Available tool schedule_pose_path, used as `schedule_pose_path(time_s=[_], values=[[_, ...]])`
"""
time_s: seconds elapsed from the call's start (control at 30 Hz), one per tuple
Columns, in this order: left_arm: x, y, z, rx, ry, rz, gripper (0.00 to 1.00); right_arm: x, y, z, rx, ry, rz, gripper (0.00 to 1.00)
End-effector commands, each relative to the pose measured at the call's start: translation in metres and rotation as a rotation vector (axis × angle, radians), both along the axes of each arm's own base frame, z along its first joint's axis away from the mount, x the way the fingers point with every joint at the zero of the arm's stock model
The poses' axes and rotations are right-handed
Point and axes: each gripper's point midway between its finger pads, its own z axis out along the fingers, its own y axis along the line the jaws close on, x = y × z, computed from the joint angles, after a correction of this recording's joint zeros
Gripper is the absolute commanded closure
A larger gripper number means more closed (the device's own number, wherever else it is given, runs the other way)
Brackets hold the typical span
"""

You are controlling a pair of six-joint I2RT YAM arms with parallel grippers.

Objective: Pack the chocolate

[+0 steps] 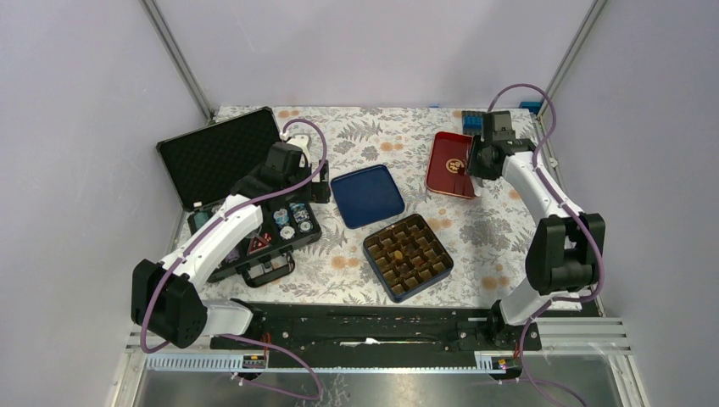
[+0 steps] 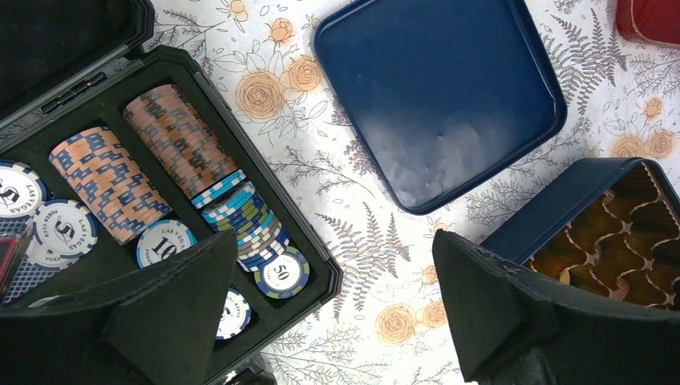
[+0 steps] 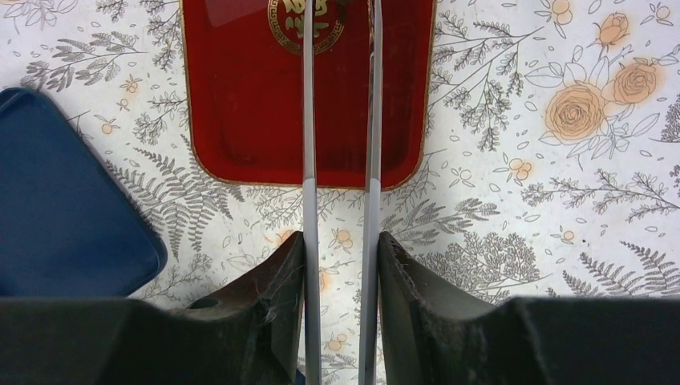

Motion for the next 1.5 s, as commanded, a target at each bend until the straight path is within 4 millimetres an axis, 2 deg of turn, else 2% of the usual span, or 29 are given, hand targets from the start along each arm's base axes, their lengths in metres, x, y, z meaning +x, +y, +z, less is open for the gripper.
schedule_pose_path(time_s=[0.0, 0.33, 0.57, 0.8, 1.0, 1.23, 1.47], values=[[0.006, -0.004, 0.015, -0.032, -0.060, -0.013, 0.01, -0.005, 0.001, 0.027, 0.022, -0.075, -0.010, 0.72], [0.004, -0.003, 0.017, -0.036, -0.067, -0.012, 0.01, -0.014, 0.005, 0.030, 0.044, -0.069, -0.002, 0.72], [0.005, -0.005, 0.019, -0.043, -0.067, -0.016, 0.01, -0.036, 0.022, 0.042, 0.072, -0.061, 0.043, 0.72], [0.005, -0.006, 0.022, -0.050, -0.076, -0.017, 0.01, -0.070, 0.033, 0.059, 0.028, -0.043, 0.094, 0.72], [0.005, -0.006, 0.022, -0.049, -0.077, -0.018, 0.01, -0.116, 0.048, 0.072, 0.026, 0.005, 0.177, 0.72], [0.005, -0.007, 0.021, -0.055, -0.068, -0.018, 0.01, -0.169, 0.055, 0.084, 0.065, 0.060, 0.231, 0.72], [0.006, -0.006, 0.020, -0.050, -0.069, -0.009, 0.01, -0.209, 0.063, 0.094, 0.151, 0.124, 0.282, 0.72]])
